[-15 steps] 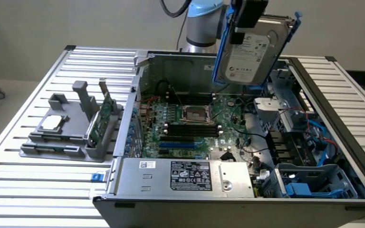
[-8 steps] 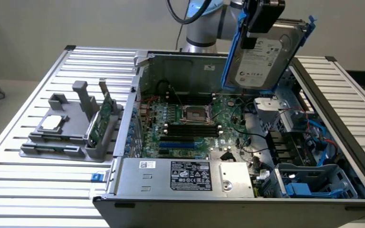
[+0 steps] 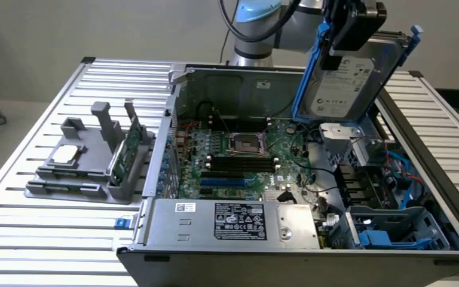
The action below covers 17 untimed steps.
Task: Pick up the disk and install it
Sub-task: 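Pick up the disk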
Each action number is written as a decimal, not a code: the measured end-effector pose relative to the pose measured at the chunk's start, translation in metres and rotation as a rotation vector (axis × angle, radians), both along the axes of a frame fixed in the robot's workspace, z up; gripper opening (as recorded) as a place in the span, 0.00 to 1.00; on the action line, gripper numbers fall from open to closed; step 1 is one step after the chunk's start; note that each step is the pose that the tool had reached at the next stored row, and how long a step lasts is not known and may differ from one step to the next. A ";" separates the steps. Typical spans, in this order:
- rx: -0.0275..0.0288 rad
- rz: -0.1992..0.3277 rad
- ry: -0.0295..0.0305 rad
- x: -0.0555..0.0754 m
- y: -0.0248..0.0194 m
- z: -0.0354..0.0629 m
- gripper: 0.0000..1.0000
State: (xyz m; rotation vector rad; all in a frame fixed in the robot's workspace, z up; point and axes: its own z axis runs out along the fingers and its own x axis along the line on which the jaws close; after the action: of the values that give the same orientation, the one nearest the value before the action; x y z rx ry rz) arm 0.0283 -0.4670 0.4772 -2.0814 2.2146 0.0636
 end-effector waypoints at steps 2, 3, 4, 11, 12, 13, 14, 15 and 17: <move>0.0000 0.000 -0.0017 0.004 -0.0049 0.0000 0.33; 0.0000 0.000 -0.0025 0.007 -0.0074 0.0000 0.33; 0.0000 0.000 -0.0033 0.009 -0.0099 0.0000 0.33; 0.0002 0.000 -0.0084 0.023 -0.0259 0.0000 0.33; 0.0001 0.000 -0.0088 0.024 -0.0281 0.0002 0.33; 0.0002 0.000 -0.0091 0.026 -0.0302 0.0007 0.33; 0.0002 0.001 -0.0094 0.027 -0.0322 0.0017 0.33; 0.0002 0.001 -0.0097 0.027 -0.0343 0.0030 0.33; 0.0002 0.002 -0.0103 0.029 -0.0382 0.0075 0.33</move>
State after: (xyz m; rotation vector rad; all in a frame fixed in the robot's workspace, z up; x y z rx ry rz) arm 0.0573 -0.5052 0.4847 -2.0789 2.2068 0.0531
